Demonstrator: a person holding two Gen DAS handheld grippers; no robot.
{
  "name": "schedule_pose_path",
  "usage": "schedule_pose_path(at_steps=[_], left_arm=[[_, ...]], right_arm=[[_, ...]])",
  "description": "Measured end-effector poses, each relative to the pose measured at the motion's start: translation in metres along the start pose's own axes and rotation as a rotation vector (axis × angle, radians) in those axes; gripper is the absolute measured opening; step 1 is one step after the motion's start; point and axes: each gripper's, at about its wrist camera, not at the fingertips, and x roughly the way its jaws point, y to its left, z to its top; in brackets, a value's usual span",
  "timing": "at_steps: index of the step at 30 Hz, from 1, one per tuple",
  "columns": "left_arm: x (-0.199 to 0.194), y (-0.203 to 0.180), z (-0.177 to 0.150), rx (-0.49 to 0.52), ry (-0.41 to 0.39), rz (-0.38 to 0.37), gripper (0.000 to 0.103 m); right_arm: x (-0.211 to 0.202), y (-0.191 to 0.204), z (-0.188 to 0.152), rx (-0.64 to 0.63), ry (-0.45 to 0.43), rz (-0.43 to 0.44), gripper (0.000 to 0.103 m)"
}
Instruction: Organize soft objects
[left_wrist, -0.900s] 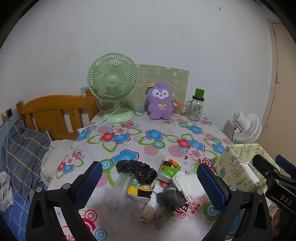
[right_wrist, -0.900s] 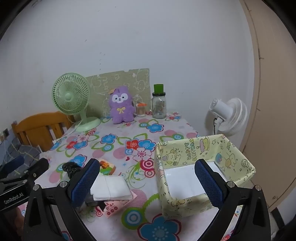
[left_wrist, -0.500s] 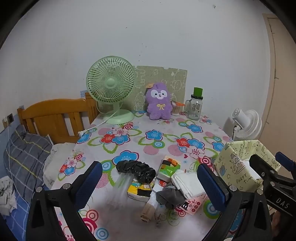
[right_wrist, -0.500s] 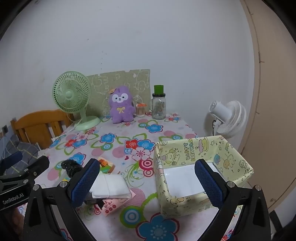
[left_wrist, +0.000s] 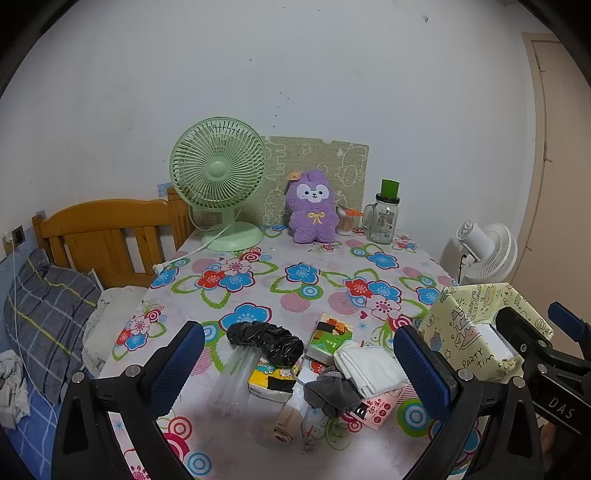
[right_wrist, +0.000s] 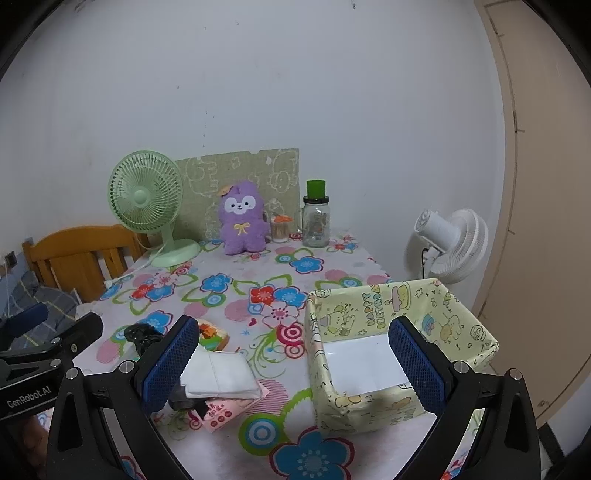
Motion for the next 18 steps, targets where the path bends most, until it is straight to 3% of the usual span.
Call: schedule_pose_path(at_steps=[18], left_arm=[[-0.0011,0.0021,-0.0004,0.006,-0.004,0.000,0.103]], right_arm=[[-0.0032,0.0001,-0.0017,0.001,0.000,0.007,0.103]])
